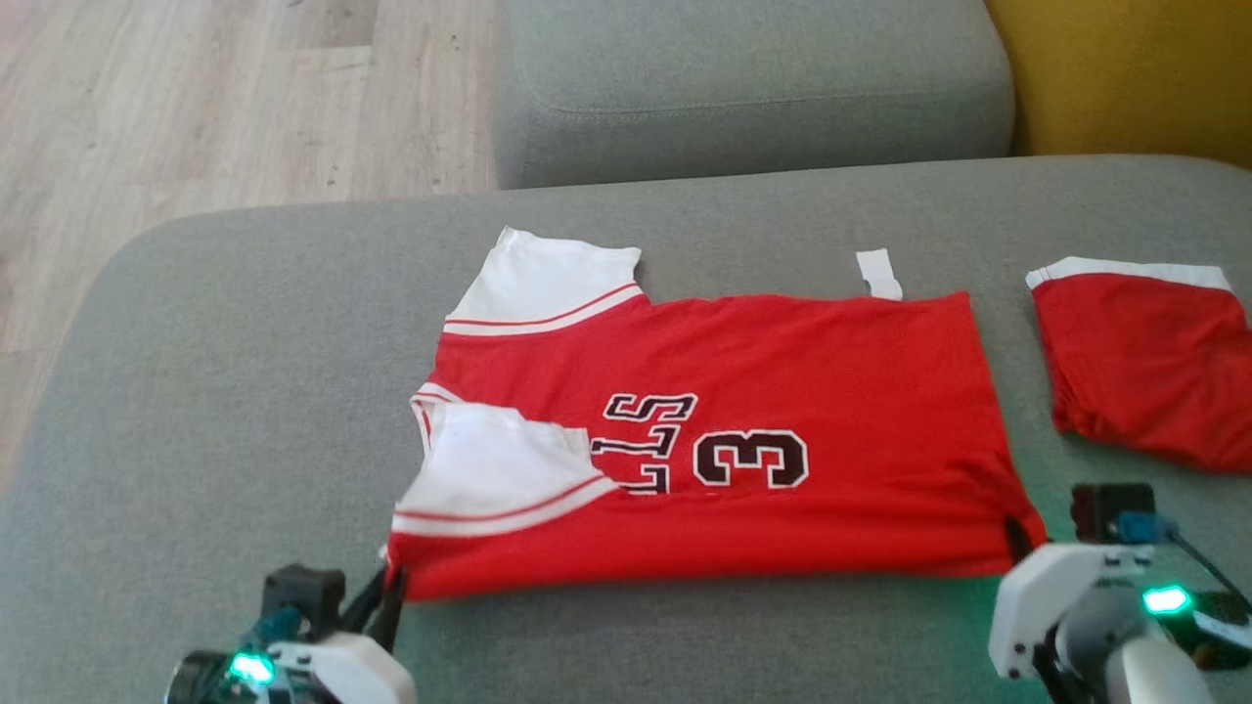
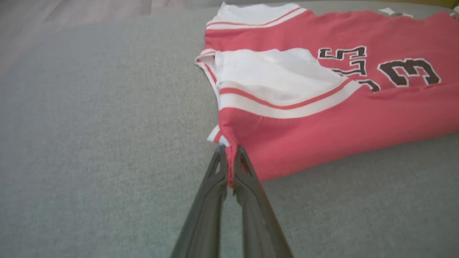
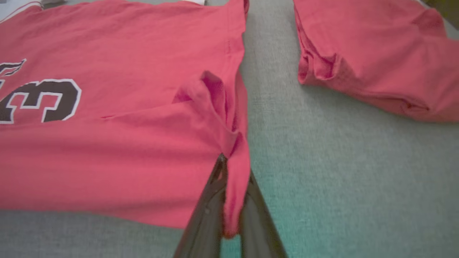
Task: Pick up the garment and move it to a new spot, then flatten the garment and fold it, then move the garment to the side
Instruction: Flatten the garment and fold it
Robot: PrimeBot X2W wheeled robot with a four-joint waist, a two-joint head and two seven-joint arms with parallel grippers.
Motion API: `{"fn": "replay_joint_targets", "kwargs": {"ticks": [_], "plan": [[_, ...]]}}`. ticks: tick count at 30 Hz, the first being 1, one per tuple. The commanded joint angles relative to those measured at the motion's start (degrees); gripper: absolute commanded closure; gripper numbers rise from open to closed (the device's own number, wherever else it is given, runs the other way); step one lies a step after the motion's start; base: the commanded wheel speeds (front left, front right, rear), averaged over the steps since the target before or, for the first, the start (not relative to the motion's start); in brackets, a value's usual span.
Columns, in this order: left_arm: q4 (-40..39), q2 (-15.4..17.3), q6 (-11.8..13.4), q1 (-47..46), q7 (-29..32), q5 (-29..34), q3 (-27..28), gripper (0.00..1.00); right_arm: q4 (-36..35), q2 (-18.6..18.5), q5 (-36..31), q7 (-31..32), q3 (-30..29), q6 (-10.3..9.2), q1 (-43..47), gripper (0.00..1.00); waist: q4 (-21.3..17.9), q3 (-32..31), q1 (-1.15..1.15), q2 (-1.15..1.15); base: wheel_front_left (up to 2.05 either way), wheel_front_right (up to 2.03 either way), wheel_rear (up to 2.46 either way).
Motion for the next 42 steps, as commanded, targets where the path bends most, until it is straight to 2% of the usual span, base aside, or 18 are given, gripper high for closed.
{"fn": "replay_joint_targets", "kwargs": {"ticks": [1,4,8,9,10,11,12,13,16,19,22,24,28,29,30,34,42], "plan": [[-2.35,1.89,0.74,-1.44,0.71,-0.56,2.02,1.00,-3.90,-0.35,0.57,0.21,1.16,0.37,-1.07,1.00,-0.26,0.30,0.01,0.00,0.00,0.00,0.00],[-3.61,2.19,2.35,-0.64,0.86,-0.39,2.56,1.00,-5.97,-0.35,1.71,-0.58,1.77,0.37,0.21,1.00,-1.00,0.95,0.01,0.00,0.00,0.00,0.00],[-3.51,1.68,3.79,-0.42,0.56,-0.28,2.81,1.00,-4.70,-0.35,1.64,-2.76,3.07,0.37,0.37,1.00,-1.30,1.63,0.01,0.00,0.00,0.00,0.00],[-3.30,1.45,3.85,-0.48,0.48,-0.22,2.62,1.00,-4.30,-0.35,1.40,-3.59,2.90,0.37,0.18,0.84,-1.35,1.78,0.01,0.00,0.00,0.00,0.00],[-3.07,1.17,3.89,-0.62,0.38,-0.17,2.44,1.00,-3.93,-0.35,1.39,-4.45,2.55,0.37,-0.03,0.00,-1.38,1.92,0.01,0.00,0.00,0.00,0.00],[-2.82,0.82,3.99,-0.81,0.19,-0.18,2.35,0.62,-3.57,-0.35,1.67,-5.34,2.08,0.37,-0.29,0.00,-1.40,2.04,0.01,0.00,0.00,0.00,0.00],[-2.61,0.62,4.15,-1.08,-0.13,0.02,2.27,0.12,-3.42,-0.35,2.27,-6.44,1.76,0.37,-0.70,0.00,-1.43,2.33,0.01,0.00,0.00,0.00,0.00],[-2.41,0.41,4.37,-1.42,-0.56,0.24,2.27,0.00,-3.49,-0.35,2.86,-7.95,1.14,0.37,-1.21,0.00,-1.44,2.54,0.01,0.00,0.00,0.00,0.00],[-2.15,-0.30,5.27,-2.67,-3.17,0.83,2.96,0.00,-3.96,-0.35,4.59,-13.61,0.73,0.37,-2.38,0.00,-1.50,2.53,0.01,0.00,0.00,0.00,0.00],[-2.98,-1.32,5.97,-4.28,-8.70,1.01,4.86,0.00,-4.49,-0.35,5.83,-18.61,3.66,0.37,-2.77,0.00,-1.72,2.65,0.01,0.00,0.00,0.00,0.00],[-4.95,-3.55,4.47,-6.07,-17.86,-1.06,8.08,0.00,-6.12,-0.35,6.78,-24.33,5.59,0.37,-3.49,0.00,-1.97,2.79,0.01,0.00,0.00,0.00,0.00],[-4.80,-3.88,3.63,-6.83,-22.05,-1.46,9.81,0.00,-6.95,-0.35,6.66,-28.31,7.04,0.37,-3.83,0.00,-2.34,2.88,0.01,0.00,0.00,0.00,0.00],[-5.19,-4.72,2.32,-8.04,-24.32,-1.60,11.57,0.00,-7.31,-0.35,6.36,-31.38,8.98,0.37,-3.98,0.00,-2.97,3.35,0.01,0.00,0.00,0.00,0.00],[-5.59,-4.68,0.75,-9.05,-24.77,-0.82,11.66,0.00,-7.00,-0.35,6.26,-32.23,9.77,0.37,-4.09,0.00,-3.51,4.06,0.01,0.00,0.00,0.00,0.00],[-5.59,-4.68,0.75,-9.05,-24.77,-0.82,11.66,0.00,-7.00,-0.35,6.26,-32.23,9.77,0.37,-4.09,0.00,-3.51,4.06,0.01,0.00,0.00,0.00,0.00],[-3.76,-2.79,-2.69,-13.37,-23.96,1.18,9.77,0.00,-6.43,-0.35,6.64,-32.94,10.49,0.37,-5.61,0.00,-4.80,6.62,0.01,0.00,0.00,0.00,0.00],[6.41,4.31,-11.43,-32.10,-5.77,1.55,5.66,0.00,-7.79,-0.35,8.65,-33.34,12.44,0.37,-11.46,0.00,-8.62,15.10,0.01,0.00,0.00,0.00,0.00]]}}
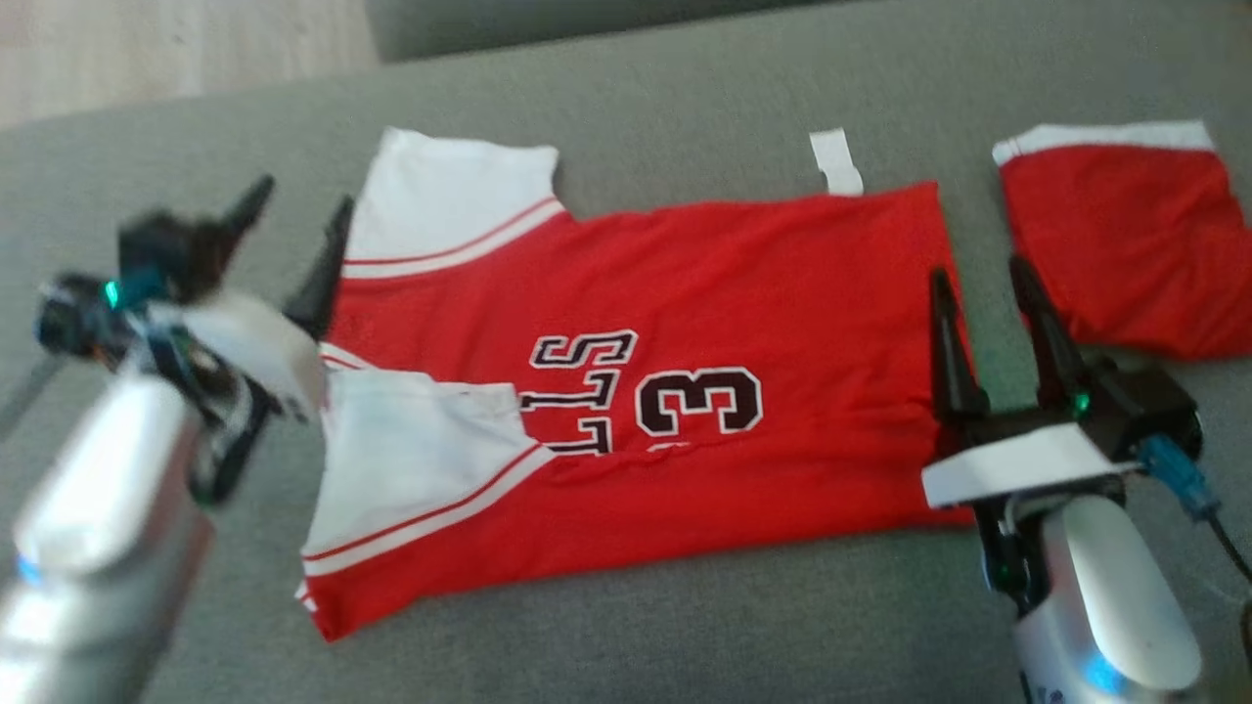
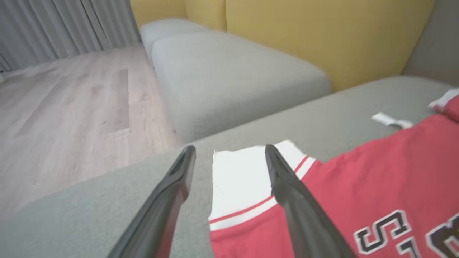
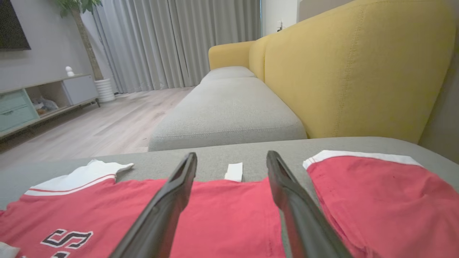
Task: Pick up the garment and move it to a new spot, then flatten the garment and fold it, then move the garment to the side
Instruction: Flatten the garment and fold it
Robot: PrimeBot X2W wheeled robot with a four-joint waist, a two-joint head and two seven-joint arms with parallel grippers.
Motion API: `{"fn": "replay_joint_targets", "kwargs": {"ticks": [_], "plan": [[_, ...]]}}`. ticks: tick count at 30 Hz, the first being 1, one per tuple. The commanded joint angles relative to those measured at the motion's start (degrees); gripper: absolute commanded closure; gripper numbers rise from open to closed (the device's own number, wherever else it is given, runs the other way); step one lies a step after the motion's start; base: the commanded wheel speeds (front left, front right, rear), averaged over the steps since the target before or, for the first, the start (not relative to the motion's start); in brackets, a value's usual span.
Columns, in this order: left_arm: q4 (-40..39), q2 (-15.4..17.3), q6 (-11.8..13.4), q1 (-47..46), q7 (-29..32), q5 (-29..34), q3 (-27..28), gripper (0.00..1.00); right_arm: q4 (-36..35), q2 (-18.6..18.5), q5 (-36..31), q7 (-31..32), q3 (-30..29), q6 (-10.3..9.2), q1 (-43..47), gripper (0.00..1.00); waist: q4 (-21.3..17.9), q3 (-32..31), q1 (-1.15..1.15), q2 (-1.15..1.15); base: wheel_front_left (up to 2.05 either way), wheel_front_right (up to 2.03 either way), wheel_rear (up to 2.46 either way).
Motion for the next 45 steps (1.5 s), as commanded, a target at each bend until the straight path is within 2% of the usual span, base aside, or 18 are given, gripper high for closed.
{"fn": "replay_joint_targets", "kwargs": {"ticks": [1,6,10,18,35,42,43,44,45], "plan": [[1.04,3.34,-1.29,-5.52,3.91,-0.77,0.88,0.00,-2.82,-0.30,1.16,-0.65,2.45,0.39,-2.50,0.00,-2.86,4.25,-0.01,0.00,0.00,0.00,0.00],[9.31,6.11,-2.74,-15.67,14.55,-3.90,-0.80,0.00,-5.26,-0.30,3.19,-0.72,5.60,0.39,-4.40,0.00,-5.72,9.12,-0.01,0.00,0.00,0.00,0.00],[14.69,7.42,-2.99,-21.93,18.55,-6.25,-1.28,0.00,-6.03,-0.30,3.59,-0.74,8.29,0.39,-5.22,0.00,-7.83,12.43,-0.01,0.00,0.00,0.00,0.00],[22.87,10.20,-3.07,-29.46,19.05,-7.05,-2.30,0.00,-6.82,-0.30,5.45,-0.75,11.40,0.39,-6.55,0.00,-11.66,17.24,-0.01,0.00,0.00,0.00,0.00],[29.34,9.03,-3.08,-33.90,18.46,-10.38,-8.78,0.00,-6.95,-0.30,5.84,-0.76,9.86,0.39,-6.61,0.00,-12.95,18.79,-0.01,0.00,0.00,0.00,0.00],[29.31,9.09,-3.08,-33.93,21.57,-13.55,-12.63,0.00,-6.44,-0.30,6.14,-0.76,9.67,0.39,-6.80,0.00,-12.86,18.37,-0.01,0.00,0.00,0.00,0.00],[29.08,9.10,-3.08,-33.89,22.45,-14.22,-13.27,0.03,-6.35,-0.30,6.10,-0.76,9.65,0.39,-6.79,0.00,-12.83,18.33,-0.01,0.00,0.00,0.00,0.00],[28.66,9.14,-3.08,-33.77,23.51,-15.00,-14.03,0.64,-6.25,-0.30,6.06,-0.76,9.60,0.39,-6.79,0.00,-12.79,18.27,-0.01,0.00,0.00,0.00,0.00],[28.13,9.29,-3.08,-33.67,24.54,-15.80,-14.78,1.00,-6.17,-0.30,6.03,-0.76,9.51,0.39,-6.81,0.00,-12.73,18.22,-0.01,0.00,0.00,0.00,0.00]]}}
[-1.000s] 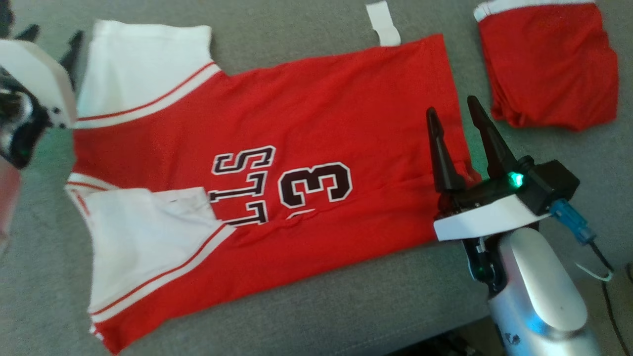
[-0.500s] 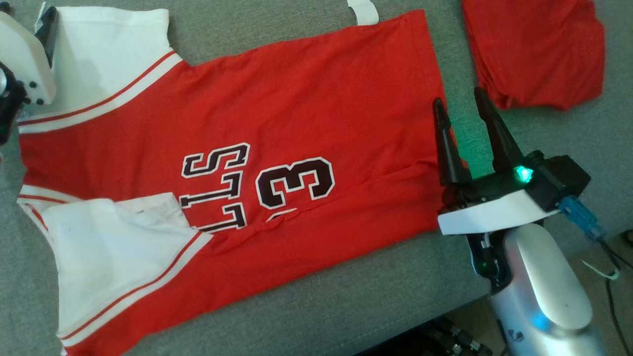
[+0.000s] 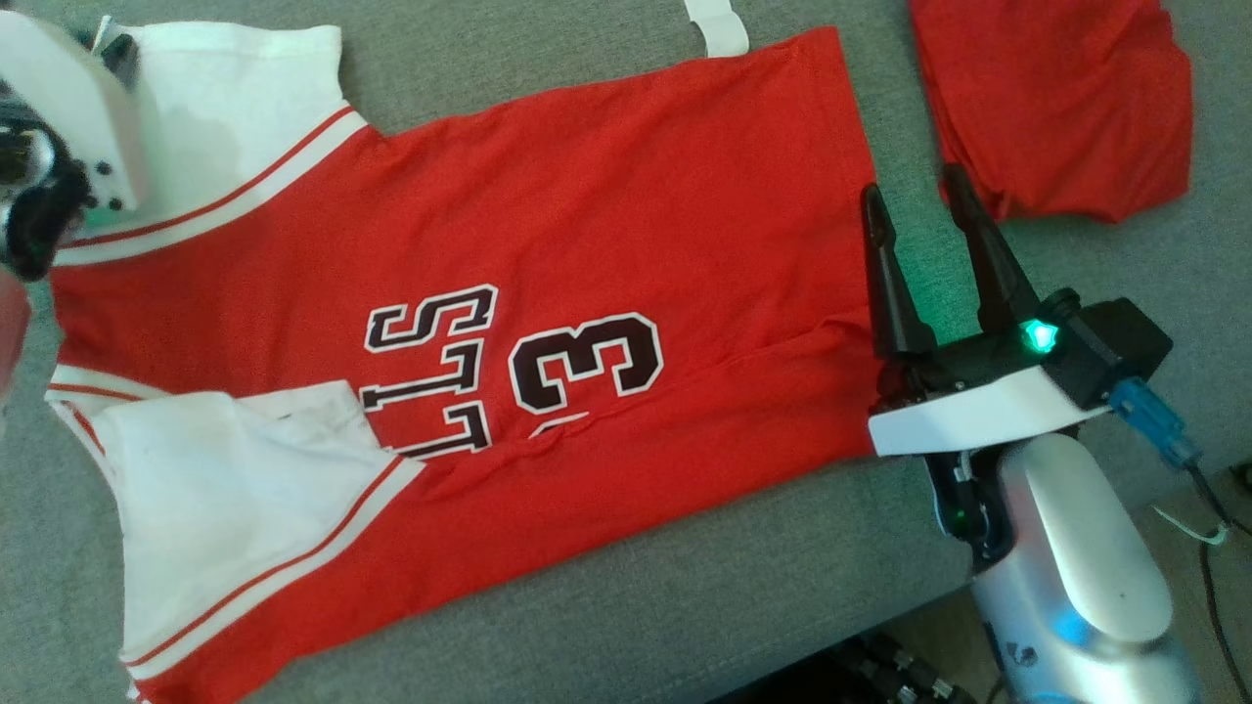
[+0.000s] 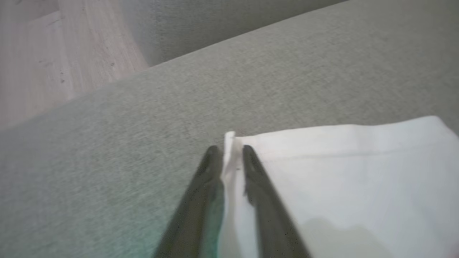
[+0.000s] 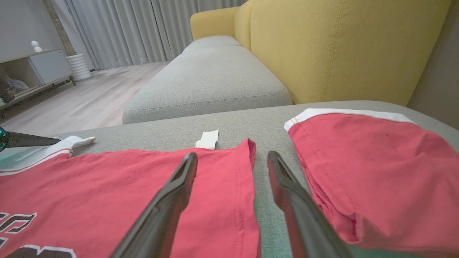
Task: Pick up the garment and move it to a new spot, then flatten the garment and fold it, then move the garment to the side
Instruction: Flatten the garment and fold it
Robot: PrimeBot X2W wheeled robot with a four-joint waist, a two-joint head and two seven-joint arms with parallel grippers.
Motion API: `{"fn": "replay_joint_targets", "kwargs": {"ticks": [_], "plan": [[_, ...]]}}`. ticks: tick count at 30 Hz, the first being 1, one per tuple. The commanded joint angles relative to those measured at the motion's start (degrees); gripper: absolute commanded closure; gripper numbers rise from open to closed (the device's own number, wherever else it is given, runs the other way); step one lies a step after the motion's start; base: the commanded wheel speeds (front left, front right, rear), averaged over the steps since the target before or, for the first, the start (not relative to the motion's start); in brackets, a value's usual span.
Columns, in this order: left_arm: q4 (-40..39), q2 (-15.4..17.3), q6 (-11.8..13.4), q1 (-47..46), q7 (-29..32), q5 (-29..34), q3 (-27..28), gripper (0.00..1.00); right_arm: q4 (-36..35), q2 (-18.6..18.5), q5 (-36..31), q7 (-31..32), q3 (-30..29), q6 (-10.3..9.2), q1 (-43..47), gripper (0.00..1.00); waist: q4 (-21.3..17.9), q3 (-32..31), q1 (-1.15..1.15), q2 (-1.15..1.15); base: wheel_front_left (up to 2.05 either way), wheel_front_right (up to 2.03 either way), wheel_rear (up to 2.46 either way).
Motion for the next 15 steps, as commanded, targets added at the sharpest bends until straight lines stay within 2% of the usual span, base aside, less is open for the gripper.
{"fn": "replay_joint_targets", "kwargs": {"ticks": [1,4,11,15], "plan": [[-0.64,2.30,0.08,-0.13,1.68,-0.57,-0.05,1.00,-1.25,-0.26,0.40,-0.61,0.52,0.39,-0.26,0.00,0.10,-0.05,0.00,0.00,0.00,0.00,0.00],[-1.51,3.09,0.08,-0.54,0.84,-2.10,-1.15,1.00,-0.79,-0.26,0.01,-0.61,-0.04,0.39,-0.31,0.00,0.89,-0.79,0.00,0.00,0.00,0.00,0.00],[-3.26,1.07,0.08,-0.57,-6.53,-3.41,-2.70,1.00,2.09,-0.26,-3.69,-0.37,-1.88,0.39,-2.17,0.00,4.52,-4.29,0.00,0.00,0.00,0.00,0.00],[-6.11,-0.38,0.08,-0.73,-12.39,-3.32,-4.18,1.00,4.73,-0.26,-4.79,4.21,-3.55,0.39,-5.14,0.00,7.86,-6.30,0.00,0.00,0.00,0.00,0.00]]}}
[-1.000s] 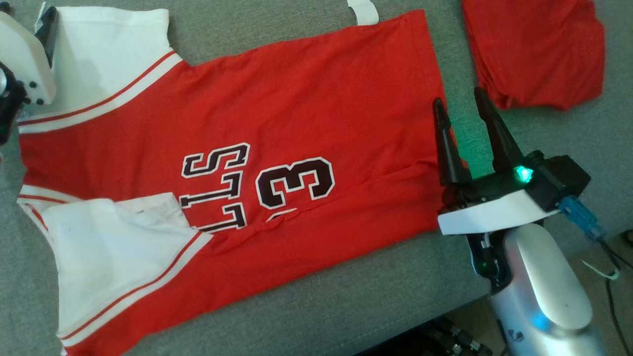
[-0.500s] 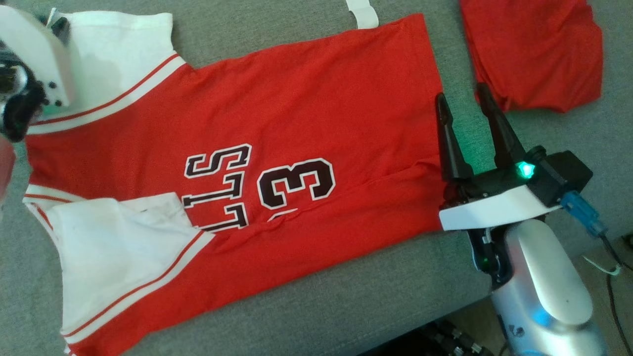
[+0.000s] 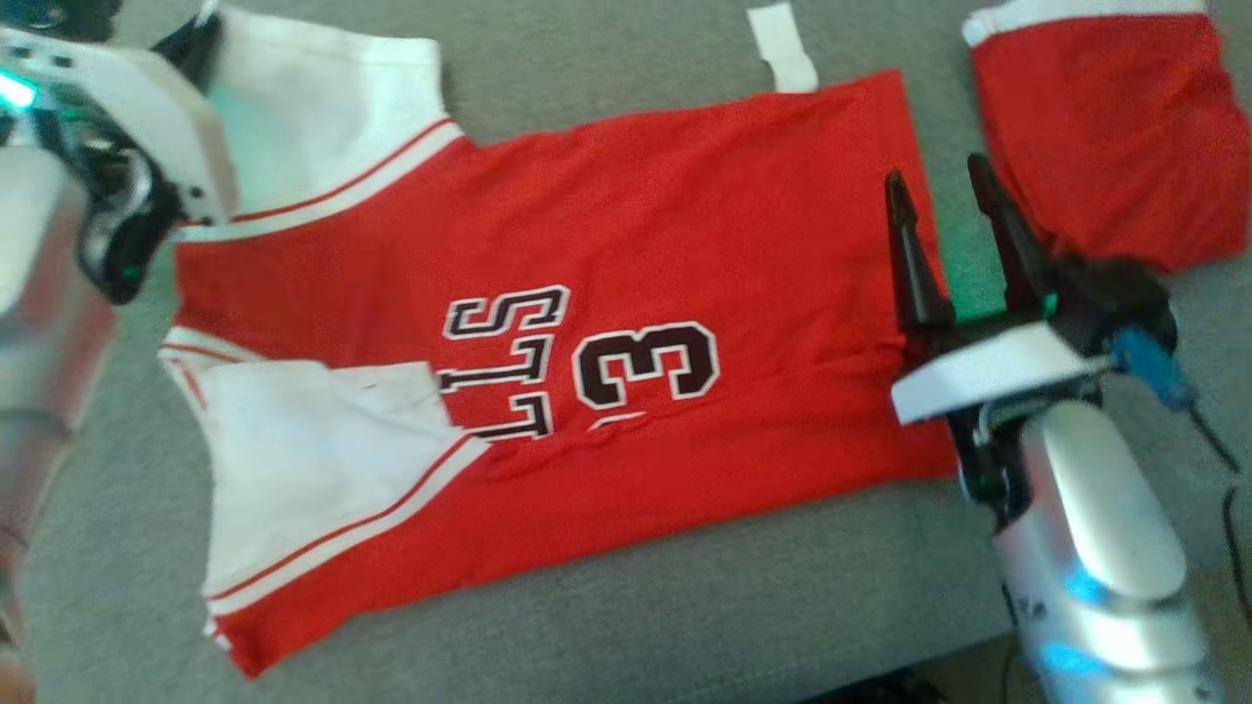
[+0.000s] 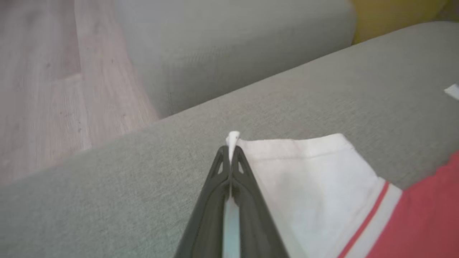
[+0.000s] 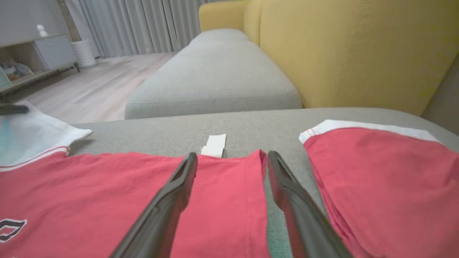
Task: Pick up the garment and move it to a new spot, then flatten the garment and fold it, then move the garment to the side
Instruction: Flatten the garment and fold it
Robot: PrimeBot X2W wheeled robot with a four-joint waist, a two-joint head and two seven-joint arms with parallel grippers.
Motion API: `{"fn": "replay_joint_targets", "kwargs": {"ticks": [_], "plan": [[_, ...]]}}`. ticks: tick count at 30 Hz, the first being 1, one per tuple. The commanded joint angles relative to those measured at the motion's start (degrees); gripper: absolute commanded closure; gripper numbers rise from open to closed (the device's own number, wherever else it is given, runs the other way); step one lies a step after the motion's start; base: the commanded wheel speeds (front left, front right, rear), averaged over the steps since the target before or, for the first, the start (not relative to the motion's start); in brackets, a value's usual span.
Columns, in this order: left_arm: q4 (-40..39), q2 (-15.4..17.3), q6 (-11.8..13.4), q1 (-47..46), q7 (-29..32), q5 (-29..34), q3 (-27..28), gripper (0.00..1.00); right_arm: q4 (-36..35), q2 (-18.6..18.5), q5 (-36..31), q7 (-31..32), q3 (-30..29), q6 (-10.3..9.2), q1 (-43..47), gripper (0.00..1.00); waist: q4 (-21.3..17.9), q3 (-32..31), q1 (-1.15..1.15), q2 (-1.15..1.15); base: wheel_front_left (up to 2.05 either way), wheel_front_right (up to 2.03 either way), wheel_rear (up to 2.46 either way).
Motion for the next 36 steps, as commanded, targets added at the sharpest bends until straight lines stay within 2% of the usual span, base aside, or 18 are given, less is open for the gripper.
{"fn": "replay_joint_targets", "kwargs": {"ticks": [1,3,6,12,15,23,34,35,36], "plan": [[-3.08,1.42,0.09,-2.13,-2.68,-0.08,1.07,1.00,-0.12,-0.25,-0.88,3.23,0.31,0.39,-3.28,0.00,3.34,-2.35,0.00,0.00,0.00,0.00,0.00],[-5.39,1.31,0.09,-1.70,-4.92,-0.21,0.15,1.00,2.20,-0.25,-1.35,6.81,-0.64,0.39,-5.81,0.00,5.06,-3.32,0.00,0.00,0.00,0.00,0.00],[-9.44,1.70,0.09,-0.41,-7.07,-0.52,-1.29,1.00,7.25,-0.34,-5.69,12.44,-3.22,0.39,-9.79,0.00,7.69,-4.46,0.00,0.00,0.00,0.00,0.00],[-18.48,3.14,0.09,3.34,-8.06,-0.11,-4.68,1.00,18.75,-1.60,-9.65,21.07,-8.25,0.39,-16.01,0.00,11.44,-5.76,0.00,0.00,0.00,0.00,0.00],[-22.62,3.63,0.14,4.77,-6.91,0.22,-6.30,1.00,23.81,-3.83,-12.98,21.04,-9.15,0.39,-18.37,0.00,12.56,-5.78,0.00,0.00,0.00,0.00,0.00],[-29.02,5.00,1.83,6.22,-5.42,0.08,-6.73,1.00,33.11,-4.77,-17.63,20.25,-12.86,0.39,-23.58,0.00,13.13,-5.40,0.00,0.00,0.00,0.00,0.00],[-31.97,5.70,3.00,6.16,-4.12,-0.08,-6.96,1.00,42.60,-4.10,-22.59,18.87,-19.25,0.39,-28.75,0.00,13.45,-3.43,0.00,0.00,0.00,0.00,0.00],[-31.93,5.80,3.00,6.12,-4.09,-0.08,-6.96,1.00,43.38,-4.00,-22.99,18.88,-19.33,0.39,-29.00,0.48,13.42,-3.36,0.00,0.00,0.00,0.00,0.00],[-31.81,5.91,3.02,6.07,-4.09,-0.08,-6.94,1.00,44.04,-3.92,-23.36,18.69,-19.30,0.39,-29.28,1.00,13.37,-3.35,0.00,0.00,0.00,0.00,0.00]]}}
